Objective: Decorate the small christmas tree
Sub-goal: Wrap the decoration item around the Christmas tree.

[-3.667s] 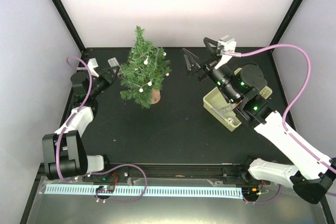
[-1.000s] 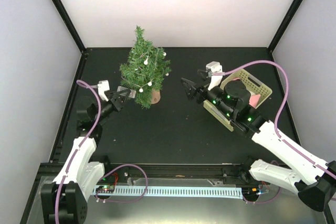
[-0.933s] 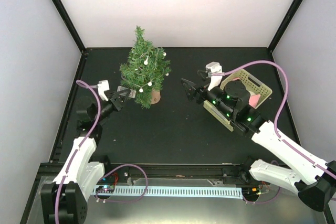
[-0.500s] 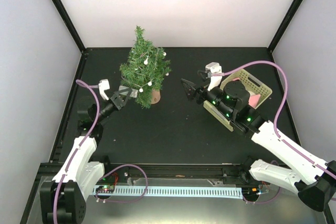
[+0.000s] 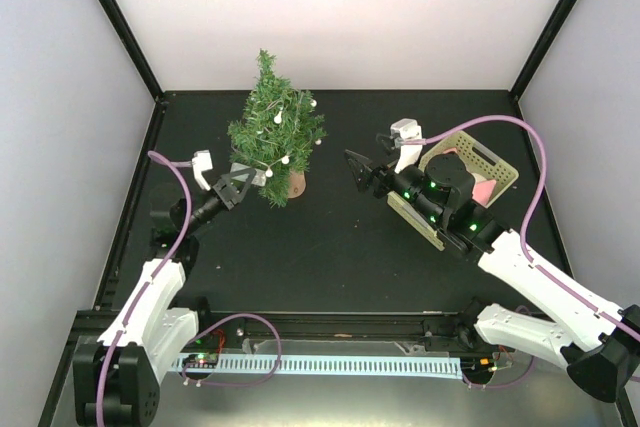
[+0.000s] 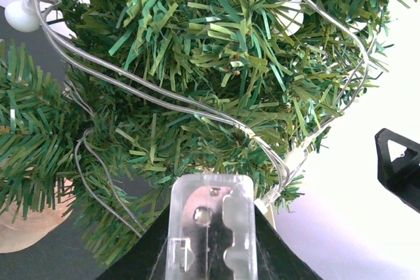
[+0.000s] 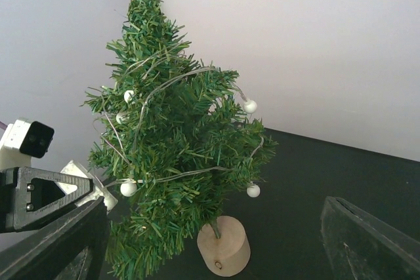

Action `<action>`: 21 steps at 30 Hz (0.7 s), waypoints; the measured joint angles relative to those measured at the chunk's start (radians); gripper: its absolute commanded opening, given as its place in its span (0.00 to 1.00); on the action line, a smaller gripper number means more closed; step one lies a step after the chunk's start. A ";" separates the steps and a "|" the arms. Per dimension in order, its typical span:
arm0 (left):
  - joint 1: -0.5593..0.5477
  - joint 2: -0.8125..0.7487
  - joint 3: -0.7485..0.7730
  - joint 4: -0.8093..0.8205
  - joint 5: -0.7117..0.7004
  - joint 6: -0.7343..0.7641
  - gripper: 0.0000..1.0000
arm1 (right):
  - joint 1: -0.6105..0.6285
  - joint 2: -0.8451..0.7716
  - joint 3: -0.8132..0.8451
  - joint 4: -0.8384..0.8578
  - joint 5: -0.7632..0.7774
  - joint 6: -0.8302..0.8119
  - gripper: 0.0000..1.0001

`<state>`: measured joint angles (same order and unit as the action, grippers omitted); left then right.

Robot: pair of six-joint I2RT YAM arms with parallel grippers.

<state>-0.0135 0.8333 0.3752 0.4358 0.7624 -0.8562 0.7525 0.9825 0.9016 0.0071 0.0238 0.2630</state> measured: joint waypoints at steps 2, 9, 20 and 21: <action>-0.004 0.000 0.000 0.006 0.000 -0.008 0.17 | 0.000 0.000 0.000 0.000 0.000 0.000 0.89; -0.014 -0.001 0.000 0.041 -0.032 -0.016 0.16 | 0.000 0.000 -0.003 0.001 0.000 0.000 0.89; -0.042 -0.005 -0.015 0.098 -0.087 -0.020 0.18 | 0.000 0.000 -0.012 0.000 0.000 0.000 0.89; -0.050 -0.009 -0.019 0.100 -0.088 -0.020 0.18 | 0.000 0.000 -0.012 0.001 0.000 0.000 0.89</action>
<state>-0.0639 0.8246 0.3561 0.5354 0.6743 -0.8764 0.7525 0.9825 0.8894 0.0078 0.0242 0.2634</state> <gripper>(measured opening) 0.187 0.885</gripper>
